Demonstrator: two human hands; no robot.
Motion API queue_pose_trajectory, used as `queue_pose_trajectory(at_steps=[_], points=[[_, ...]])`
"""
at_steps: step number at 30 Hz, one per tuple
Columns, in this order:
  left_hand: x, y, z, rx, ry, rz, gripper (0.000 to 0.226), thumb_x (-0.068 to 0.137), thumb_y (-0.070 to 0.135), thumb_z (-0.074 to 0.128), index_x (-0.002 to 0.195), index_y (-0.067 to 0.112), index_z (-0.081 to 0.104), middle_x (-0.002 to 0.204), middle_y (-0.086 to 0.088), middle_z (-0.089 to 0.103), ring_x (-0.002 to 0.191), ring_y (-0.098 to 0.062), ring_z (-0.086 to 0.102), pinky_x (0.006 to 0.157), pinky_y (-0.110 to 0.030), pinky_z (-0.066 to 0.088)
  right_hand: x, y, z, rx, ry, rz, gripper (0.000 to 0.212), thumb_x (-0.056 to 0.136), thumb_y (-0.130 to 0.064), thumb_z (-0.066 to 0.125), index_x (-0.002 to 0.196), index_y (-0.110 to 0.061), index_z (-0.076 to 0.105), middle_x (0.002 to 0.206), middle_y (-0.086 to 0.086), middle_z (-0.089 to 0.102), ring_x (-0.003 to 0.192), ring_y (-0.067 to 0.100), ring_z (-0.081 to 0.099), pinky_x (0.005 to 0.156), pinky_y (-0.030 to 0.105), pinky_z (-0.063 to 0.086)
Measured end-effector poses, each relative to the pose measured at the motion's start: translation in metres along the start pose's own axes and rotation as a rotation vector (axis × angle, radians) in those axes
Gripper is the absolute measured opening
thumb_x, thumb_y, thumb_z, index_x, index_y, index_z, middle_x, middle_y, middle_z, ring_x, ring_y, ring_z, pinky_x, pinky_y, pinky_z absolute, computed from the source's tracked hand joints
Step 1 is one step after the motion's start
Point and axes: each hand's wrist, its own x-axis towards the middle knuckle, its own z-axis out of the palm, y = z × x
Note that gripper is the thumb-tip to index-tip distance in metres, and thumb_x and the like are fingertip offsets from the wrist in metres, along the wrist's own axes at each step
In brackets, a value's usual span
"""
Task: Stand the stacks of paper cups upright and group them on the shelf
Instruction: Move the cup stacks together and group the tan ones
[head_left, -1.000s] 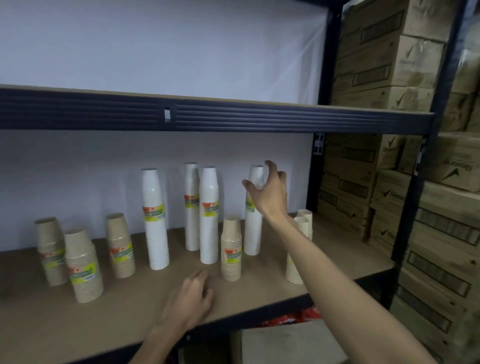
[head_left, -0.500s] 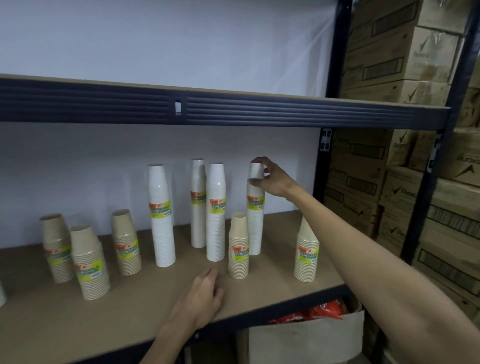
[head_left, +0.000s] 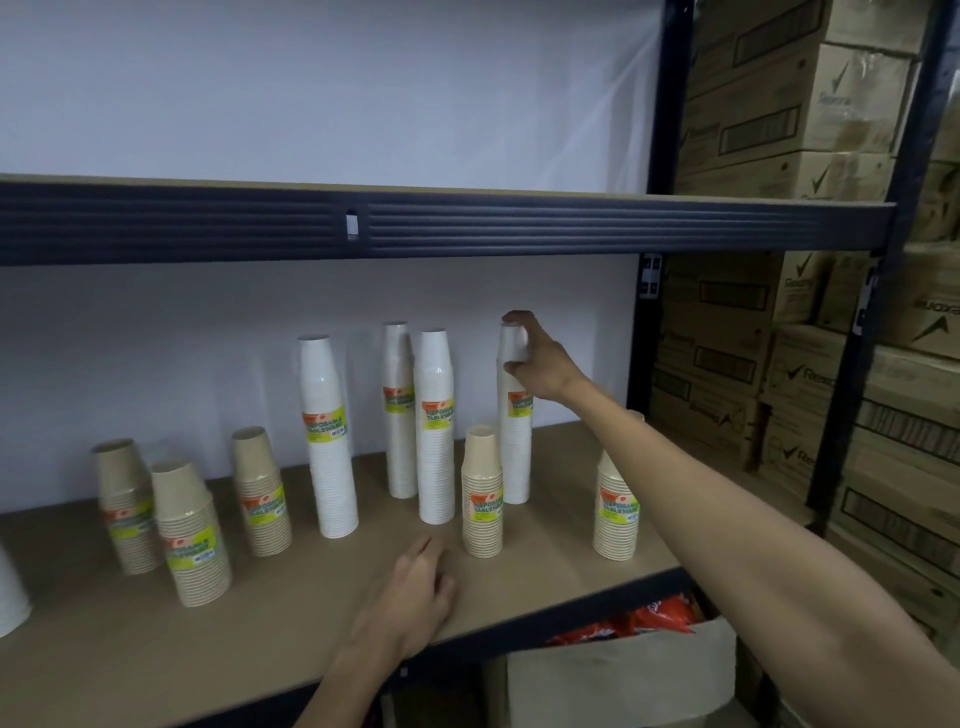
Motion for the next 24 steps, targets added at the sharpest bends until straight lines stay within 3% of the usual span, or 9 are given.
queue_pose_trajectory(at_steps=[3, 6, 9, 13, 16, 18, 20, 22, 24], points=[[-0.001, 0.0, -0.001, 0.011, -0.004, 0.016, 0.011, 0.089, 0.026, 0.045, 0.097, 0.025, 0.051, 0.101, 0.008, 0.049, 0.087, -0.011, 0.052, 0.082, -0.037, 0.048, -0.004, 0.001, -0.003, 0.011, -0.011, 0.025, 0.079, 0.09, -0.005, 0.065, 0.149, -0.032, 0.019, 0.146, 0.007, 0.044, 0.117, 0.036, 0.058, 0.088, 0.036, 0.053], [-0.001, 0.002, -0.001, 0.004, -0.002, 0.023, 0.012, 0.093, 0.022, 0.046, 0.102, 0.021, 0.054, 0.102, 0.008, 0.047, 0.088, -0.01, 0.05, 0.082, -0.03, 0.044, -0.016, 0.0, -0.012, -0.031, -0.055, -0.005, 0.09, 0.088, -0.007, 0.068, 0.154, -0.034, 0.012, 0.157, 0.004, 0.031, 0.134, 0.033, 0.045, 0.1, 0.037, 0.047], [-0.001, 0.002, 0.001, -0.012, 0.008, 0.035, 0.016, 0.094, 0.019, 0.048, 0.108, 0.018, 0.055, 0.105, 0.006, 0.048, 0.091, -0.009, 0.049, 0.083, -0.024, 0.039, -0.05, -0.006, -0.026, -0.1, 0.089, -0.092, 0.08, 0.089, -0.013, 0.068, 0.152, -0.033, 0.023, 0.157, 0.0, 0.031, 0.142, 0.023, 0.036, 0.109, 0.032, 0.035], [0.0, 0.0, 0.001, 0.022, -0.006, 0.033, 0.019, 0.091, 0.027, 0.047, 0.109, 0.024, 0.054, 0.108, 0.008, 0.05, 0.095, -0.014, 0.053, 0.086, -0.038, 0.048, -0.131, 0.007, -0.04, 0.032, 0.463, -0.107, 0.044, 0.089, -0.019, 0.068, 0.129, -0.027, 0.05, 0.127, -0.004, 0.053, 0.113, 0.007, 0.053, 0.091, 0.02, 0.046], [0.002, -0.001, 0.0, 0.038, 0.002, 0.016, 0.023, 0.088, 0.03, 0.048, 0.109, 0.023, 0.055, 0.107, 0.006, 0.05, 0.095, -0.017, 0.055, 0.085, -0.038, 0.049, -0.182, 0.037, -0.033, 0.097, 0.683, 0.097, 0.029, 0.085, -0.028, 0.072, 0.108, -0.021, 0.055, 0.104, -0.002, 0.057, 0.091, 0.009, 0.058, 0.072, 0.019, 0.048], [0.002, -0.001, 0.002, 0.037, 0.018, 0.007, 0.028, 0.089, 0.027, 0.05, 0.116, 0.02, 0.056, 0.11, 0.004, 0.05, 0.097, -0.02, 0.056, 0.086, -0.036, 0.048, -0.201, 0.067, -0.016, 0.101, 0.618, 0.33, 0.044, 0.079, -0.038, 0.078, 0.11, -0.021, 0.052, 0.106, -0.001, 0.054, 0.092, 0.014, 0.057, 0.072, 0.023, 0.046], [0.002, -0.001, 0.004, 0.022, 0.033, 0.011, 0.03, 0.091, 0.022, 0.052, 0.12, 0.018, 0.057, 0.112, 0.004, 0.05, 0.097, -0.017, 0.055, 0.086, -0.031, 0.044, -0.211, 0.092, 0.004, 0.1, 0.436, 0.487, 0.065, 0.072, -0.049, 0.081, 0.12, -0.02, 0.047, 0.11, 0.0, 0.051, 0.1, 0.017, 0.055, 0.08, 0.031, 0.047], [0.002, -0.001, 0.005, 0.009, 0.032, 0.015, 0.031, 0.093, 0.017, 0.053, 0.124, 0.015, 0.056, 0.113, 0.005, 0.05, 0.096, -0.011, 0.051, 0.085, -0.024, 0.038, -0.213, 0.11, 0.02, 0.12, 0.321, 0.495, 0.071, 0.069, -0.052, 0.082, 0.122, -0.021, 0.047, 0.11, -0.002, 0.055, 0.104, 0.017, 0.057, 0.083, 0.032, 0.048], [0.002, -0.001, 0.005, 0.01, 0.028, 0.012, 0.031, 0.093, 0.017, 0.054, 0.124, 0.013, 0.057, 0.113, 0.003, 0.052, 0.096, -0.01, 0.05, 0.084, -0.022, 0.035, -0.208, 0.117, 0.028, 0.15, 0.289, 0.471, 0.06, 0.071, -0.046, 0.083, 0.117, -0.024, 0.051, 0.104, -0.005, 0.063, 0.102, 0.016, 0.062, 0.081, 0.029, 0.049]])
